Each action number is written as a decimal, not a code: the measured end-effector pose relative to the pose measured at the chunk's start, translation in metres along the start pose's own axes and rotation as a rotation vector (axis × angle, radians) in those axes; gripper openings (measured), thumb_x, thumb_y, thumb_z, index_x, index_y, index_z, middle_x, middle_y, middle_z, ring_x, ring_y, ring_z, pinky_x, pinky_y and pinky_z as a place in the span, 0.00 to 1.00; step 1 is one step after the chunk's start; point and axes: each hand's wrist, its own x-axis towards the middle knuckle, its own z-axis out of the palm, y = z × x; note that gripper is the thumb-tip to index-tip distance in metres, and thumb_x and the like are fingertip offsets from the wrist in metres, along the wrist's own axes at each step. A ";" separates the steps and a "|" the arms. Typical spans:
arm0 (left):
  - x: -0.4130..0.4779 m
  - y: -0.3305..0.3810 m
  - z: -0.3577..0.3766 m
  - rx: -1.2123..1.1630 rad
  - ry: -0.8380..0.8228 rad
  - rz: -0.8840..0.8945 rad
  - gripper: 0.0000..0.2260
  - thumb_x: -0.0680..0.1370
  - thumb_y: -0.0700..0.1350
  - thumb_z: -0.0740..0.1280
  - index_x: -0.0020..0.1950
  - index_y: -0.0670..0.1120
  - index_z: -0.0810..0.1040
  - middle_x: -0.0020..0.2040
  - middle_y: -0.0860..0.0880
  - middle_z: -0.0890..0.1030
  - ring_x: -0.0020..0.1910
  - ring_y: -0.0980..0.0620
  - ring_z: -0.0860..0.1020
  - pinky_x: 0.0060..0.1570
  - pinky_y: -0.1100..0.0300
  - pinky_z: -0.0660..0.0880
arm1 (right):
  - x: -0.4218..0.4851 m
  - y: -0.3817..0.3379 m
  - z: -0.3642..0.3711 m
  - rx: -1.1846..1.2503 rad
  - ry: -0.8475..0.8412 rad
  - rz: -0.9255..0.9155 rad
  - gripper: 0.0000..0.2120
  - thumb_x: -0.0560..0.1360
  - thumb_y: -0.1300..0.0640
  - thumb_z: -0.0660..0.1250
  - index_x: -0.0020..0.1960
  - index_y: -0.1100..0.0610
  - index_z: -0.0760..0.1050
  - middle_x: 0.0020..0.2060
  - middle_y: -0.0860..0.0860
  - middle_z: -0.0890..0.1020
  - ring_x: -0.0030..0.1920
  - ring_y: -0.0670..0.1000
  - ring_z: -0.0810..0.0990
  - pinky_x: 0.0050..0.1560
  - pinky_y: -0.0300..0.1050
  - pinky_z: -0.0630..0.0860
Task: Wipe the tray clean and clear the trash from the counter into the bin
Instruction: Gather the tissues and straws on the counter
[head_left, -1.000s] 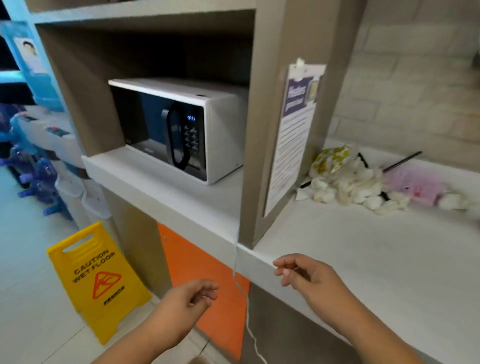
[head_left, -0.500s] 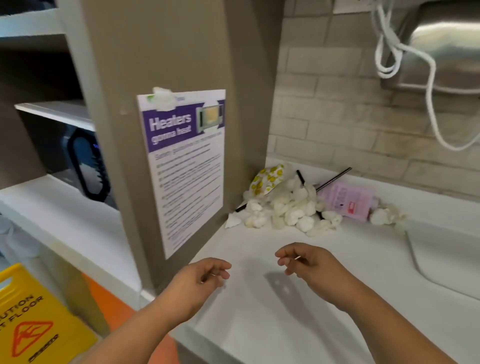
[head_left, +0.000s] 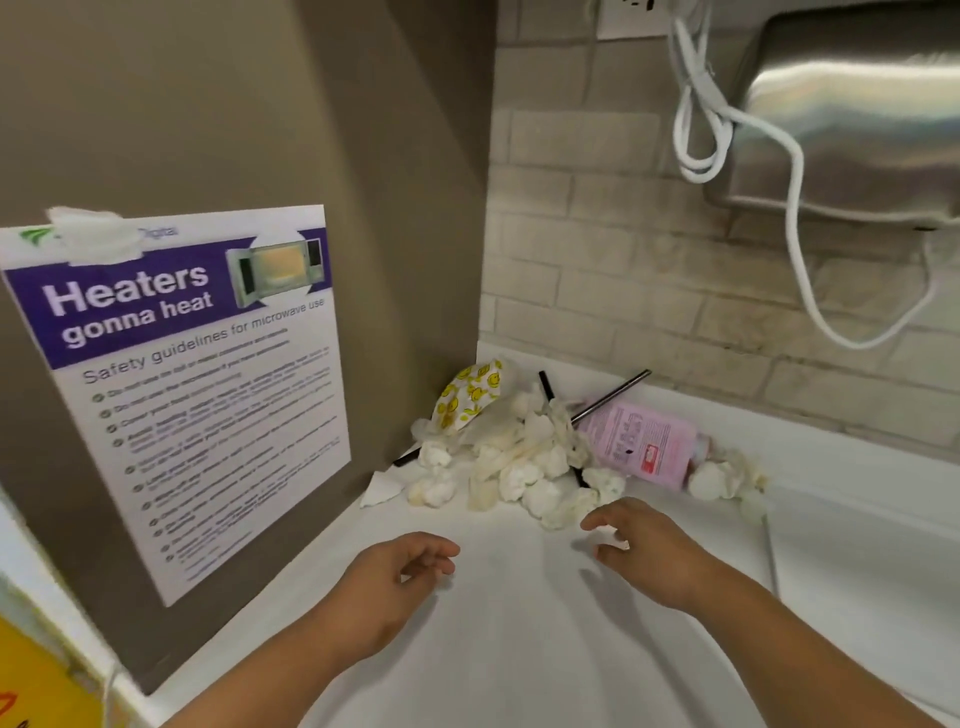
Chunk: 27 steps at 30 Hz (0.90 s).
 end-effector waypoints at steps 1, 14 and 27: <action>0.005 0.003 0.002 0.013 -0.004 0.005 0.13 0.79 0.38 0.62 0.53 0.56 0.79 0.48 0.55 0.83 0.47 0.67 0.77 0.45 0.79 0.68 | 0.009 0.007 -0.001 -0.047 0.006 0.009 0.12 0.76 0.51 0.65 0.58 0.41 0.73 0.61 0.44 0.70 0.60 0.46 0.73 0.61 0.37 0.69; 0.045 0.012 0.029 0.105 -0.013 0.044 0.13 0.77 0.42 0.64 0.49 0.62 0.77 0.54 0.65 0.77 0.51 0.69 0.75 0.53 0.72 0.70 | 0.070 0.024 0.029 -0.313 0.066 0.125 0.24 0.74 0.39 0.62 0.69 0.41 0.65 0.75 0.45 0.51 0.72 0.58 0.53 0.69 0.53 0.64; 0.057 0.017 0.059 0.027 -0.068 0.057 0.14 0.78 0.39 0.63 0.49 0.59 0.78 0.51 0.61 0.80 0.52 0.72 0.74 0.51 0.76 0.69 | 0.051 0.056 0.025 -0.023 0.498 -0.039 0.05 0.68 0.66 0.70 0.44 0.61 0.79 0.45 0.52 0.73 0.42 0.52 0.74 0.45 0.39 0.69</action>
